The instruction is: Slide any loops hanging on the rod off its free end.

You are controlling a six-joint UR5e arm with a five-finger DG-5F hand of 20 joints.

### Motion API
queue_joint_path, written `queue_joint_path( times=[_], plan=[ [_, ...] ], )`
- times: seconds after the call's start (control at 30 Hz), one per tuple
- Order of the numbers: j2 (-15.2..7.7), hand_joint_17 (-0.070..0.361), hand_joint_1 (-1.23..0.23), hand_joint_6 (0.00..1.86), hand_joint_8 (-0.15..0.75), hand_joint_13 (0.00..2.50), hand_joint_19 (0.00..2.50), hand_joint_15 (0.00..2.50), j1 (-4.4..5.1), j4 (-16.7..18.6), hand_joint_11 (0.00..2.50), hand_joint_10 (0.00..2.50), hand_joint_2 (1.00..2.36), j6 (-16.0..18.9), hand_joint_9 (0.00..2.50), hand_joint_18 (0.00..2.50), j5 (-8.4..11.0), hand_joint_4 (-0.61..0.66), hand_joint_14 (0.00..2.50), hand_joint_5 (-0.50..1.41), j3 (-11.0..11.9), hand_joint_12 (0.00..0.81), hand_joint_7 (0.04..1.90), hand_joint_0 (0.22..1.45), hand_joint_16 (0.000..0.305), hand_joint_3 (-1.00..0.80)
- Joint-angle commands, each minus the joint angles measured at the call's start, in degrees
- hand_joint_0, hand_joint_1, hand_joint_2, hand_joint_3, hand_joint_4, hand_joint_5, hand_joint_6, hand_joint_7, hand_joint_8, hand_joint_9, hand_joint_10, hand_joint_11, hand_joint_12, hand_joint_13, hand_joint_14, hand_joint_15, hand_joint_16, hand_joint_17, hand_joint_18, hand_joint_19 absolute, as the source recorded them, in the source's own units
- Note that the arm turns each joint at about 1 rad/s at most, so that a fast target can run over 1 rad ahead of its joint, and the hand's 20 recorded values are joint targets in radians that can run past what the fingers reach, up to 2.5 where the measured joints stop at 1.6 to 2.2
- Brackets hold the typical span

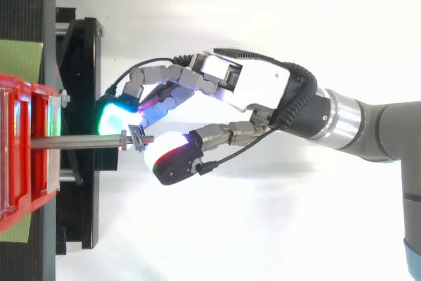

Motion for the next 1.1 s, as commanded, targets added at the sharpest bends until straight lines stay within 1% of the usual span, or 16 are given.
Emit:
queue_joint_path(
  times=[0.0,0.03,0.1,0.2,0.43,0.47,0.6,0.77,1.07],
  plan=[
    [0.02,0.096,-0.62,0.50,0.319,0.90,0.41,0.28,-0.30,0.01,0.34,0.01,1.01,0.03,0.97,0.80,-0.73,0.30,0.01,-0.10,0.03,0.312,1.17,0.60,0.043,-0.37],
    [0.02,0.096,-0.62,0.50,0.318,0.90,0.41,0.28,-0.39,0.01,0.34,0.01,1.01,0.03,0.97,0.80,-0.82,0.30,0.01,-0.10,0.03,0.312,1.17,0.60,0.043,-0.37],
    [0.02,0.095,-0.61,0.50,0.318,0.90,0.41,0.28,-0.56,0.01,0.33,0.01,1.01,0.03,0.97,0.80,-1.70,0.29,0.01,-0.10,0.20,0.312,1.18,0.60,0.042,-0.37],
    [0.02,0.096,-0.61,0.50,0.318,0.90,0.41,0.28,-0.74,0.10,0.34,0.01,1.01,0.03,0.97,0.79,-2.49,0.30,0.01,-0.10,0.20,0.312,1.20,0.60,0.042,-0.36],
    [0.11,0.095,-0.61,0.50,0.318,0.90,0.41,0.28,-1.09,-0.07,0.35,0.01,1.01,0.30,0.97,0.79,-3.54,0.29,0.01,-0.09,0.20,0.311,1.23,0.60,0.042,-0.36],
    [0.02,0.095,-0.61,0.50,0.316,0.90,0.41,0.28,-1.27,-0.16,0.34,0.01,1.01,0.65,0.97,0.79,-3.81,0.28,0.01,-0.09,0.29,0.310,1.24,0.60,0.042,-0.36],
    [0.11,0.094,-0.62,0.50,0.317,0.90,0.40,0.28,-1.27,-0.07,0.34,0.01,1.01,1.00,0.97,0.79,-4.16,0.28,0.01,-0.09,0.29,0.309,1.25,0.60,0.042,-0.36],
    [0.46,0.094,-0.62,0.50,0.318,0.90,0.40,0.28,-1.53,-0.25,0.34,0.01,1.01,1.09,0.97,0.79,-4.25,0.27,0.01,-0.09,0.29,0.309,1.28,0.60,0.042,-0.35],
    [0.72,0.092,-0.64,0.50,0.318,0.90,0.40,0.28,-1.88,-0.34,0.34,0.01,1.01,1.09,0.97,0.79,-5.39,0.27,0.01,-0.08,0.55,0.307,1.33,0.61,0.041,-0.32]
  ],
)
